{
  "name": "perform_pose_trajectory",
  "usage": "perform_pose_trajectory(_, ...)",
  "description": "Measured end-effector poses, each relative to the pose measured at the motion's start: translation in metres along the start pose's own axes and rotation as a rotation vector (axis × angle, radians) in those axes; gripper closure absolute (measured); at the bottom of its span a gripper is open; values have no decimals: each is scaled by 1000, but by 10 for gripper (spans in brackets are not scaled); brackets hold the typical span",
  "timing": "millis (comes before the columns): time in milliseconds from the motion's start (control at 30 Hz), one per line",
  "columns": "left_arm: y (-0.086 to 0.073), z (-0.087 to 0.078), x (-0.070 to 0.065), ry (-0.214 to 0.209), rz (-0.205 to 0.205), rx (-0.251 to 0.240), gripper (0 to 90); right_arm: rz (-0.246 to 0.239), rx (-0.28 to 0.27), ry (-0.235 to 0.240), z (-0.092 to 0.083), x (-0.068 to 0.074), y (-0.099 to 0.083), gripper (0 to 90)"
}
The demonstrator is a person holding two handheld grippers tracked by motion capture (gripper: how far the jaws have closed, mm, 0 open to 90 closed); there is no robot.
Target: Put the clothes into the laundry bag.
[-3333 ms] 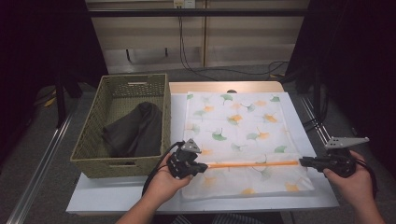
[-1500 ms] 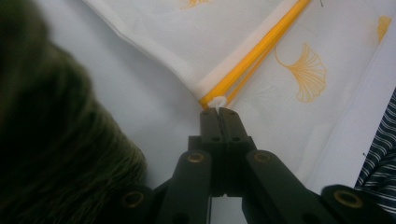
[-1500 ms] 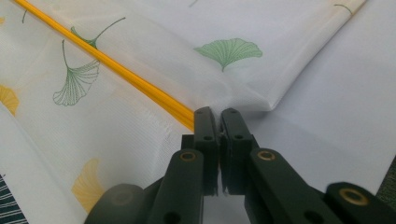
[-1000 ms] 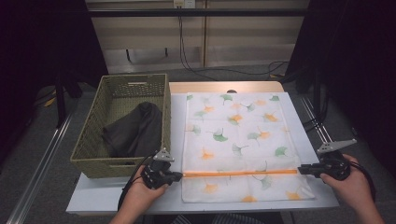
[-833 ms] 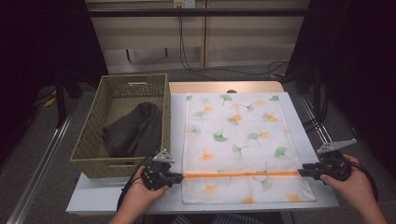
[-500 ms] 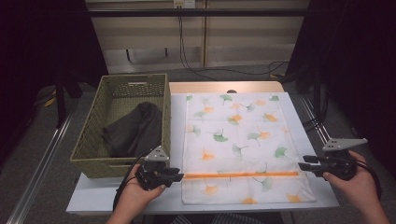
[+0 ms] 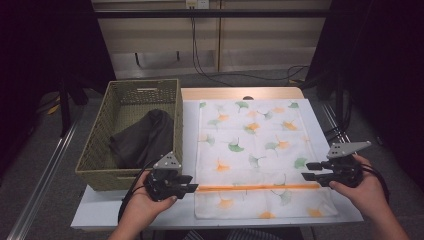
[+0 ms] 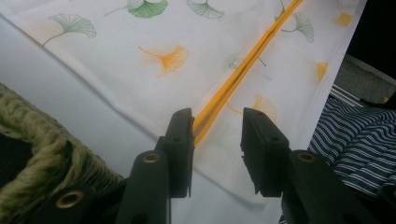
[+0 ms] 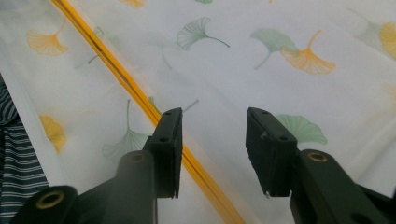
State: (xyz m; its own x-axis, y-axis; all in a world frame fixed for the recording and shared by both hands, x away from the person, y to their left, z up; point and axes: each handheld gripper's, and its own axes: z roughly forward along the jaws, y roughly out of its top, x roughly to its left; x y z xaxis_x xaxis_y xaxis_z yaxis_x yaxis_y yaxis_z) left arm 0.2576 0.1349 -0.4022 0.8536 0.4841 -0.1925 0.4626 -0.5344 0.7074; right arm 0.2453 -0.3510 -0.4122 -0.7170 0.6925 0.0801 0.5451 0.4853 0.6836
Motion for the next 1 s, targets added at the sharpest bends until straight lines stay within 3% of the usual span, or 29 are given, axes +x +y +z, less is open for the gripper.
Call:
perform_pose_trajectory(367, 10, 0, -2, 9, 14, -18, 606, -73, 5, 33, 34, 11, 22, 370)
perform_pose_trajectory(733, 6, -4, 0, 10, -6, -37, 591, -132, 47, 70, 69, 26, 36, 295)
perform_pose_trajectory(800, 5, -4, 0, 10, -6, -33, 590, -146, 54, 96, 76, 28, 38, 283)
perform_pose_trajectory(1000, 5, -6, 1, 18, -4, -35, 593, -154, 83, 116, 92, 30, 42, 272)
